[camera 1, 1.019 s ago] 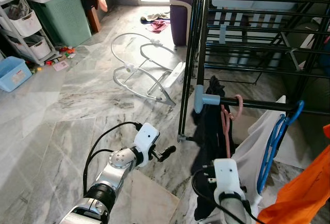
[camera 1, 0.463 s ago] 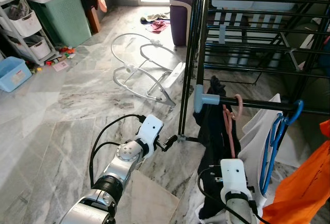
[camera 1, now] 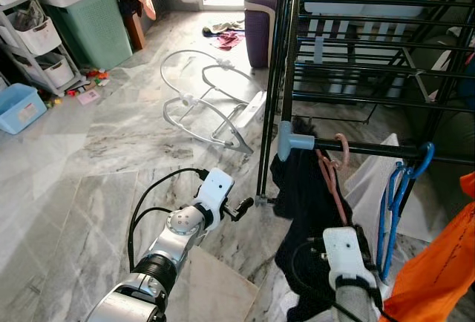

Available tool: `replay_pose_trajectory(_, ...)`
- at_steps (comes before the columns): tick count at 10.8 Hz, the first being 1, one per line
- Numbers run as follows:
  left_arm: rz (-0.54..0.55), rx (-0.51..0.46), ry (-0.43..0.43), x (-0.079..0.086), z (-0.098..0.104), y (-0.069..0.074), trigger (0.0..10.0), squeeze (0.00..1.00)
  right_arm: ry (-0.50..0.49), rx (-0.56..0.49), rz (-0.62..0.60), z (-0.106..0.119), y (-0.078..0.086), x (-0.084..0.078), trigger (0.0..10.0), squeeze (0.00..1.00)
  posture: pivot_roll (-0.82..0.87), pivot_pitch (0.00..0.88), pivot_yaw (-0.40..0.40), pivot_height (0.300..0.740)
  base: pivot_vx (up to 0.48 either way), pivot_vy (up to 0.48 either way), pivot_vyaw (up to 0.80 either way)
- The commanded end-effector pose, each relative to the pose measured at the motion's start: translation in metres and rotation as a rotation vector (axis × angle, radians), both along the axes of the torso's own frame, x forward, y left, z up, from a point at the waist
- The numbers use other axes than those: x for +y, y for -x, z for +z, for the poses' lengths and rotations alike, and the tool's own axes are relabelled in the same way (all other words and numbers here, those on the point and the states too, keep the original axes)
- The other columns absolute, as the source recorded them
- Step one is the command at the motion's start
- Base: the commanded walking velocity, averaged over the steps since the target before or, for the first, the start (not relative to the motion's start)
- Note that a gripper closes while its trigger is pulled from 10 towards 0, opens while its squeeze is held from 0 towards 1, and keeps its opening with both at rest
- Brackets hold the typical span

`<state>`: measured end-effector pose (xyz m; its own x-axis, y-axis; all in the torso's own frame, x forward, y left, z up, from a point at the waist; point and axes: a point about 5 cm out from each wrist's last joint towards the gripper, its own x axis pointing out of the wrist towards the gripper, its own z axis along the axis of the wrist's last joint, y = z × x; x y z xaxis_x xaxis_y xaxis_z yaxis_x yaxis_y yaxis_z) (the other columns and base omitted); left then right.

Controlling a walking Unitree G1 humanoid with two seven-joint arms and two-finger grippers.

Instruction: Hang hanger

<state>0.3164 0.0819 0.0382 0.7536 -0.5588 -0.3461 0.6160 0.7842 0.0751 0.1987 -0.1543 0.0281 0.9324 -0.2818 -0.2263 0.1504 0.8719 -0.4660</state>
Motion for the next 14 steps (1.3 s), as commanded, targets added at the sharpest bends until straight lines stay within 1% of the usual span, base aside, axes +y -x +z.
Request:
replay_pose_trajectory(1, -0.016, -0.007, -0.016, 0.002, 0.002, -0.002, 10.0, 0.0, 0.035, 0.007, 0.018, -0.001, 0.002, 0.003, 10.0, 0.0, -0.12, 0.042, 0.065, 0.74, 0.0, 0.0, 0.0)
replay_pose_trajectory(2, -0.016, -0.007, -0.02, 0.002, 0.002, -0.002, 10.0, 0.0, 0.103, -0.013, 0.027, 0.0, 0.003, 0.003, 10.0, 0.0, -0.12, 0.043, 0.068, 0.74, 0.0, 0.0, 0.0)
replay_pose_trajectory(3, -0.018, -0.007, -0.023, 0.002, 0.002, -0.002, 10.0, 0.0, 0.135, -0.02, 0.037, -0.001, 0.005, 0.003, 10.0, 0.0, -0.12, 0.044, 0.07, 0.74, 0.0, 0.0, 0.0)
replay_pose_trajectory(4, -0.02, -0.008, -0.024, 0.001, 0.002, -0.002, 10.0, 0.0, 0.138, -0.002, 0.043, -0.006, 0.007, 0.003, 10.0, 0.0, -0.12, 0.044, 0.07, 0.74, 0.0, 0.0, 0.0)
replay_pose_trajectory(5, -0.019, -0.011, -0.027, 0.002, 0.002, -0.003, 10.0, 0.0, 0.089, -0.011, 0.088, -0.007, 0.01, 0.011, 10.0, 0.0, -0.12, 0.045, 0.069, 0.74, 0.0, 0.0, 0.0)
replay_pose_trajectory(6, -0.019, -0.01, -0.027, 0.002, 0.002, -0.002, 10.0, 0.0, 0.034, -0.045, 0.143, -0.003, 0.009, 0.019, 10.0, 0.0, -0.12, 0.045, 0.07, 0.74, 0.0, 0.0, 0.0)
replay_pose_trajectory(7, -0.02, -0.009, -0.032, 0.003, 0.001, -0.002, 10.0, 0.0, -0.057, -0.062, 0.213, 0.001, 0.01, 0.031, 10.0, 0.0, -0.12, 0.046, 0.071, 0.74, 0.0, 0.0, 0.0)
replay_pose_trajectory(8, -0.025, -0.008, -0.035, 0.002, 0.0, -0.001, 10.0, 0.0, -0.127, -0.038, 0.263, -0.002, 0.012, 0.038, 10.0, 0.0, -0.13, 0.046, 0.071, 0.74, 0.0, 0.0, 0.0)
replay_pose_trajectory(9, -0.026, -0.01, -0.038, 0.002, 0.001, -0.002, 10.0, 0.0, -0.173, -0.008, 0.268, -0.007, 0.014, 0.039, 10.0, 0.0, -0.12, 0.044, 0.072, 0.74, 0.0, 0.0, 0.0)
replay_pose_trajectory(10, -0.025, -0.013, -0.044, 0.003, 0.001, -0.002, 10.0, 0.0, -0.107, 0.05, 0.239, -0.015, 0.016, 0.032, 10.0, 0.0, -0.12, 0.043, 0.073, 0.74, 0.0, 0.0, 0.0)
replay_pose_trajectory(11, -0.025, -0.017, -0.051, 0.003, 0.001, -0.003, 10.0, 0.0, -0.047, 0.133, 0.168, -0.027, 0.017, 0.017, 10.0, 0.0, -0.12, 0.042, 0.074, 0.74, 0.0, 0.0, 0.0)
replay_pose_trajectory(12, -0.025, -0.018, -0.052, 0.003, 0.001, -0.003, 10.0, 0.0, -0.06, 0.132, 0.118, -0.029, 0.016, 0.01, 10.0, 0.0, -0.12, 0.043, 0.075, 0.74, 0.0, 0.0, 0.0)
replay_pose_trajectory(13, -0.026, -0.018, -0.054, 0.004, 0.001, -0.003, 10.0, 0.0, -0.083, 0.098, 0.125, -0.023, 0.013, 0.01, 0.0, 0.0, -0.12, 0.042, 0.076, 0.74, 0.0, 0.0, 0.0)
replay_pose_trajectory(14, -0.027, -0.018, -0.057, 0.005, 0.0, -0.002, 10.0, 0.0, -0.093, 0.096, 0.116, -0.022, 0.011, 0.01, 0.0, 0.0, -0.12, 0.041, 0.075, 0.74, 0.0, 0.0, 0.0)
